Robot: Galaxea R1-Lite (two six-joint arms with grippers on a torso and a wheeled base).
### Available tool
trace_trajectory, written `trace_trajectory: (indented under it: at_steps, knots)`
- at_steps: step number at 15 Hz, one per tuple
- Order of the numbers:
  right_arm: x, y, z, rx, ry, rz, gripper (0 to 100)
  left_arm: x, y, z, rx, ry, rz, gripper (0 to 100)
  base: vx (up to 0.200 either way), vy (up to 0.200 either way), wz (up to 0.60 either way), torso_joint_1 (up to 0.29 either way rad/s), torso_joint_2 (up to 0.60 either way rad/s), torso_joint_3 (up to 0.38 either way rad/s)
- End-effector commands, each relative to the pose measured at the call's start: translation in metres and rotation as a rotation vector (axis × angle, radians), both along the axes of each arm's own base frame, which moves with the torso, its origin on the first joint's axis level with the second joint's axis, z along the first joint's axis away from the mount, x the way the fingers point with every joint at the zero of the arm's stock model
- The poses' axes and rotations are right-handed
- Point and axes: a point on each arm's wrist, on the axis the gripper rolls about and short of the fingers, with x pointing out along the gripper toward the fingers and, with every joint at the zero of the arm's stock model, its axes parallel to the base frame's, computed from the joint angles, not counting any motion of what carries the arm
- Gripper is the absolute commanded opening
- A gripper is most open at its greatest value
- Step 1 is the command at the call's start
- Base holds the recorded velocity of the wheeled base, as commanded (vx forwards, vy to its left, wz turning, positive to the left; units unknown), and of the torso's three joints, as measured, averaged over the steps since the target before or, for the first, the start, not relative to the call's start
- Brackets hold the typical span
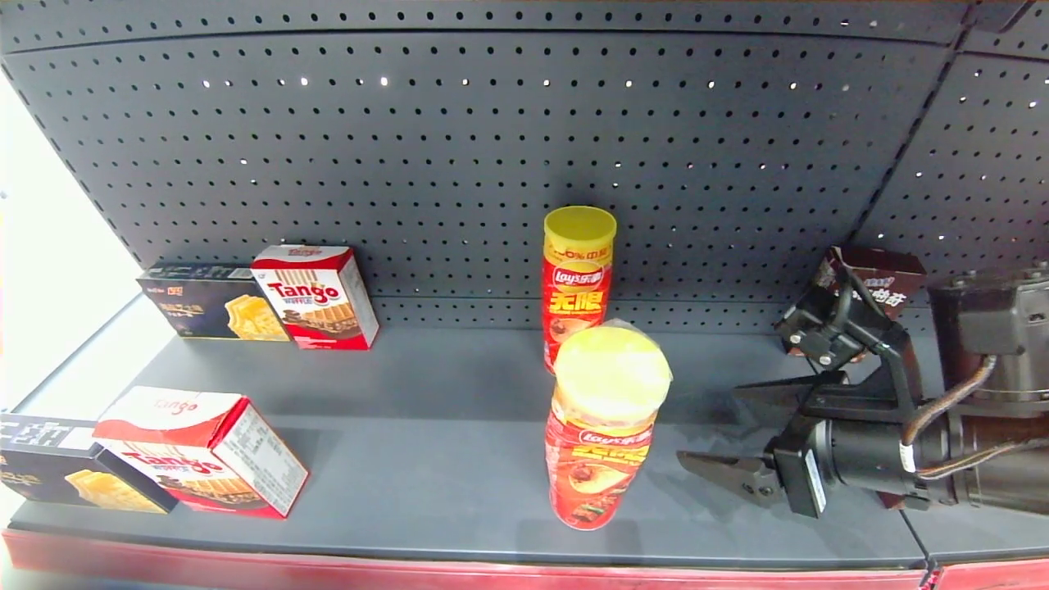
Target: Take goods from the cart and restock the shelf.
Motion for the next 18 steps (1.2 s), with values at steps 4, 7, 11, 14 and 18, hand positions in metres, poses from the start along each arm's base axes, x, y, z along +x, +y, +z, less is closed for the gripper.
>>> trace_trajectory:
  at_steps: [4,7,11,14,18]
  knots:
    - [0.008,0.010,-0.008,-0.022,0.025,0.010,100,0.000,0.000,0.000,-0.004,0.003,0.002,100,0.000,0.000,0.00,0.000,0.00,0.000]
    - [0.011,0.015,-0.009,-0.024,0.029,0.021,100,0.000,0.000,0.000,-0.002,0.003,0.001,100,0.000,0.000,0.00,0.000,0.00,0.000]
    - [0.017,0.027,-0.009,-0.024,0.027,0.041,100,0.000,0.000,0.000,-0.004,0.003,0.002,100,0.000,0.000,0.00,0.000,0.00,0.000]
    - [0.015,0.028,-0.010,-0.028,0.032,0.050,100,0.000,0.000,0.000,-0.004,0.003,0.002,100,0.000,0.000,0.00,0.000,0.00,0.000]
    - [0.015,0.026,-0.009,-0.025,0.026,0.045,100,0.000,0.000,0.000,-0.004,0.003,0.002,100,0.000,0.000,0.00,0.000,0.00,0.000]
